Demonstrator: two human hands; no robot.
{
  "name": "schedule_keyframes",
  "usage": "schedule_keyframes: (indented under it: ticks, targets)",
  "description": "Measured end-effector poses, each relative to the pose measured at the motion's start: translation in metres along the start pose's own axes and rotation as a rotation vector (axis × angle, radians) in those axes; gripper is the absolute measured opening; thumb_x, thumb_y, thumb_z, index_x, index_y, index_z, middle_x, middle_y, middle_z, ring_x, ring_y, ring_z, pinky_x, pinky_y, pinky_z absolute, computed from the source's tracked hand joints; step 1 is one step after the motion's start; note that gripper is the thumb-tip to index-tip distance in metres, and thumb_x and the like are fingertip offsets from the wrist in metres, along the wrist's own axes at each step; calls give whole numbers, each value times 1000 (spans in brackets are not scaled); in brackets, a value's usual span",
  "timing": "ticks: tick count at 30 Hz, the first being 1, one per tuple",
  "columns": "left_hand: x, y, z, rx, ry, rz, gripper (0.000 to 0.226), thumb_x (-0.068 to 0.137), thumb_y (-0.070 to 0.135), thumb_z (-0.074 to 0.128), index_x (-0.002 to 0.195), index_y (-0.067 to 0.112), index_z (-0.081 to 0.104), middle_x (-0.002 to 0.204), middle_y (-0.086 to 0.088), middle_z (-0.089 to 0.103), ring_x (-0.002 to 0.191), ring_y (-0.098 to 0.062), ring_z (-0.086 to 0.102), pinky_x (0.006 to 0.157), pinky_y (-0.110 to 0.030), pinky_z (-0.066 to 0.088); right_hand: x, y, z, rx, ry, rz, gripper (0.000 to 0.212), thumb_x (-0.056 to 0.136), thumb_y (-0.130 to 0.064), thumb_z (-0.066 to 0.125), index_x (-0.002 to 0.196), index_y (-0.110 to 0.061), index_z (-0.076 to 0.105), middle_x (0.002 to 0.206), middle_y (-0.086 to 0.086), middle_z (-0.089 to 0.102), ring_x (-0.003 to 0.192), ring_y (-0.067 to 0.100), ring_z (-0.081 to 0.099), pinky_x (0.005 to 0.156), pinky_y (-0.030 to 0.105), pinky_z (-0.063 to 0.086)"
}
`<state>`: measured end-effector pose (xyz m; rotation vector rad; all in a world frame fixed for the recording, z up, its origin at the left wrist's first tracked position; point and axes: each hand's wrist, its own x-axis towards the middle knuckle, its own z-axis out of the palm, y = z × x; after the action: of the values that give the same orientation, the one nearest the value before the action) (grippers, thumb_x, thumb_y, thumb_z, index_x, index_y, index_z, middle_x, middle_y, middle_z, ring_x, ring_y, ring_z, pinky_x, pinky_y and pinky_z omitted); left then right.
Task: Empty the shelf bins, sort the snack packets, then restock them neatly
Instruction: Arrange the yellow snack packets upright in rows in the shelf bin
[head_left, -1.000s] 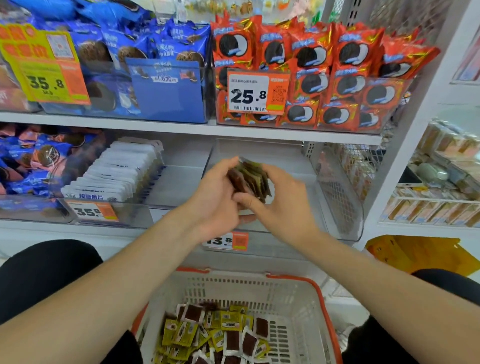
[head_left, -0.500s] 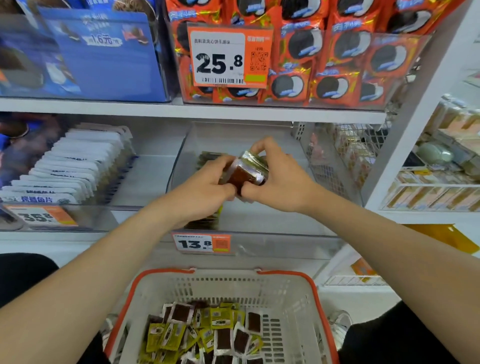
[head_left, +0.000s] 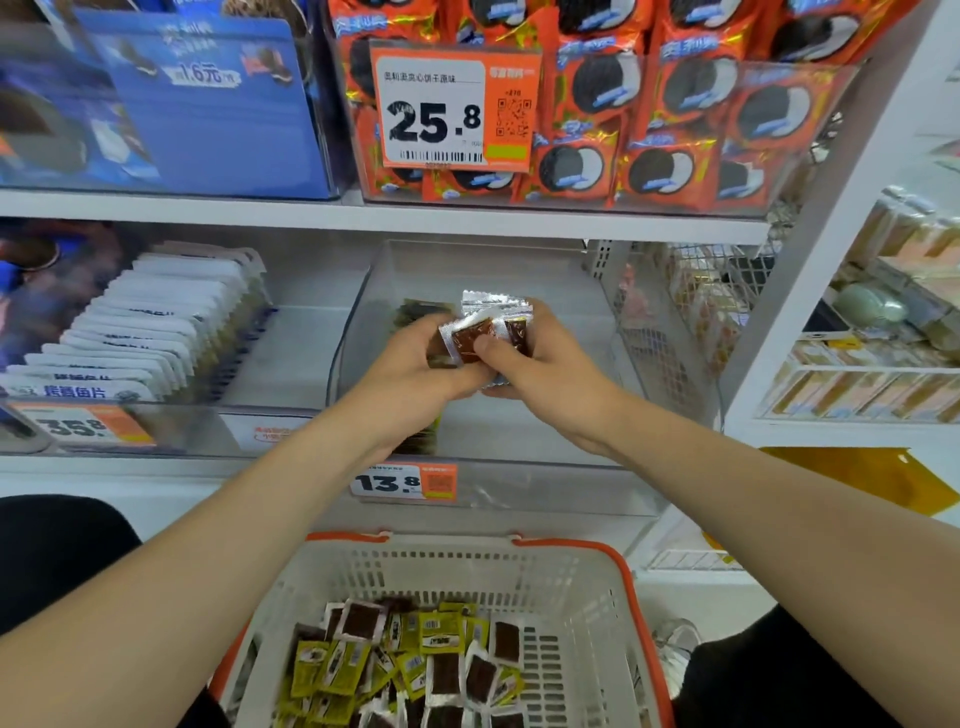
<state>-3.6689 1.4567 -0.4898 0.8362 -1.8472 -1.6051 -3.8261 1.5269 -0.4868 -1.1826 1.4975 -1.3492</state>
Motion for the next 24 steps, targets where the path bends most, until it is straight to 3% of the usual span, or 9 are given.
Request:
schedule_keyframes:
  ticks: [3, 5, 6, 9, 12, 15, 18, 21, 24]
  targets:
    - [4, -8, -7, 530, 87, 53, 46, 90, 45, 75, 131, 28, 59, 129, 4, 64, 123, -18, 60, 105, -36, 49, 12, -3, -13, -356, -64, -14, 50, 106, -23, 58, 145, -13, 29, 114, 0, 66, 104, 19, 69, 87, 32, 61]
    - [3, -10, -10, 853, 93, 16, 62, 93, 40, 70, 146, 17, 46, 146, -8, 45, 136, -29, 46, 112, -39, 41, 29, 1, -21, -705, -81, -41, 49, 107, -23, 55, 143, -9, 24, 107, 4, 60, 95, 21, 64, 76, 26, 51]
    - [4, -12, -10, 967, 77, -12, 65, 96, 36, 67, 149, 11, 40, 152, -12, 38, 142, -33, 39, 115, -42, 38, 41, 6, -24, -851, -91, -42, 48, 107, -23, 54, 141, -6, 25, 111, 9, 58, 97, 25, 62, 77, 30, 47]
    - [9, -17, -12, 1155, -65, -129, 78, 100, 38, 59, 161, 5, 22, 172, -16, 6, 159, -37, 2, 128, -51, 16, 71, 26, -26, -1126, -144, 5, 43, 104, -23, 55, 135, -8, 29, 130, 17, 50, 106, 33, 56, 88, 48, 50]
    - [18, -20, -13, 1220, -206, -183, 90, 103, 43, 53, 165, 3, 2, 172, -19, -13, 159, -36, -15, 130, -51, -1, 91, 47, -20, -1341, -225, -2, 48, 103, -18, 55, 142, -18, 28, 139, 12, 44, 116, 38, 48, 86, 47, 42]
    - [22, -20, -11, 1271, -231, -176, 92, 103, 44, 53, 165, 2, -2, 172, -22, -12, 160, -38, -5, 129, -50, 6, 106, 54, -19, -1364, -221, 73, 51, 103, -22, 50, 148, -21, 24, 143, 10, 35, 125, 39, 38, 95, 51, 39]
    - [24, -21, -12, 1327, -201, -137, 90, 102, 42, 54, 165, 6, 0, 172, -19, -12, 157, -39, 8, 124, -49, 19, 117, 50, -17, -1163, -151, 65, 44, 101, -26, 48, 134, -5, 29, 131, 17, 38, 117, 35, 39, 93, 43, 39]
    - [29, -23, -15, 1378, -230, -126, 89, 102, 39, 53, 164, 4, 1, 173, -19, -8, 156, -37, 7, 124, -48, 20, 116, 53, -3, -1105, -54, 38, 36, 100, -17, 51, 129, -5, 33, 126, 19, 37, 109, 32, 36, 89, 41, 37]
    - [32, -25, -11, 1340, -275, -205, 86, 102, 29, 53, 163, 2, -1, 171, -22, -15, 158, -39, -9, 127, -53, 11, 108, 62, 14, -1116, 152, 52, 53, 93, 0, 55, 138, -19, 35, 130, 17, 29, 109, 39, 37, 88, 45, 42]
